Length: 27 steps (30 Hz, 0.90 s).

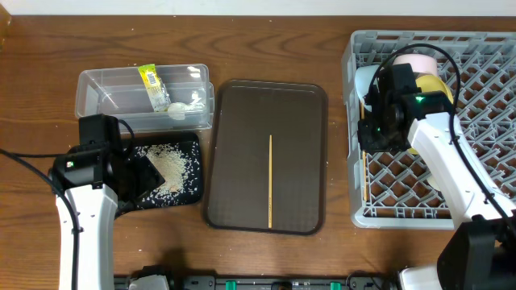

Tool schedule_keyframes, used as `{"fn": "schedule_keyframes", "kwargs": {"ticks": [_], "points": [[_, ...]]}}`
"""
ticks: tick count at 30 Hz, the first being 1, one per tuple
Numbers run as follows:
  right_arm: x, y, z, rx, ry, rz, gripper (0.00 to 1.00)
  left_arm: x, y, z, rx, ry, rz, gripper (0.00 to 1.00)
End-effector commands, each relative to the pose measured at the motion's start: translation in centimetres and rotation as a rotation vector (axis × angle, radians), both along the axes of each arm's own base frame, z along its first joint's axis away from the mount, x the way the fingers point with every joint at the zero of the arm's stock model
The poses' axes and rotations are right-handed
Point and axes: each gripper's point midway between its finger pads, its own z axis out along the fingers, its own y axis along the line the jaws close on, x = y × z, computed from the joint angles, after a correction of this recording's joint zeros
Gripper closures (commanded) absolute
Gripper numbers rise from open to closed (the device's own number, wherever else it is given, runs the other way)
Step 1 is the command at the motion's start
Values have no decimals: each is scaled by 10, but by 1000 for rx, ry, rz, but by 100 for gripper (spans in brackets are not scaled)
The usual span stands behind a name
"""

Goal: Sort waste into correct bins and load items into the dishwasher rack
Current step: 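Carry the chopstick to the rack's left edge and insert it, then reach the right gripper back and grasp the second chopstick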

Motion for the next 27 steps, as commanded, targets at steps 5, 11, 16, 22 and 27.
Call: {"fn": "schedule_keyframes", "kwargs": {"ticks": [5, 11, 16, 22, 27], "points": [[2, 1, 17, 15, -49, 6, 73, 1, 2, 3, 6, -10, 12, 19], [14, 20, 64, 108, -197, 40, 69, 1, 2, 3, 6, -10, 12, 19], [16, 74, 94, 286, -296, 142, 62, 1, 2, 3, 6, -10, 12, 19], [2, 128, 77, 304, -237, 209, 56, 1, 2, 3, 6, -10, 12, 19], [-15, 169, 33, 229, -121, 194, 54, 1, 2, 3, 6, -10, 12, 19]]}}
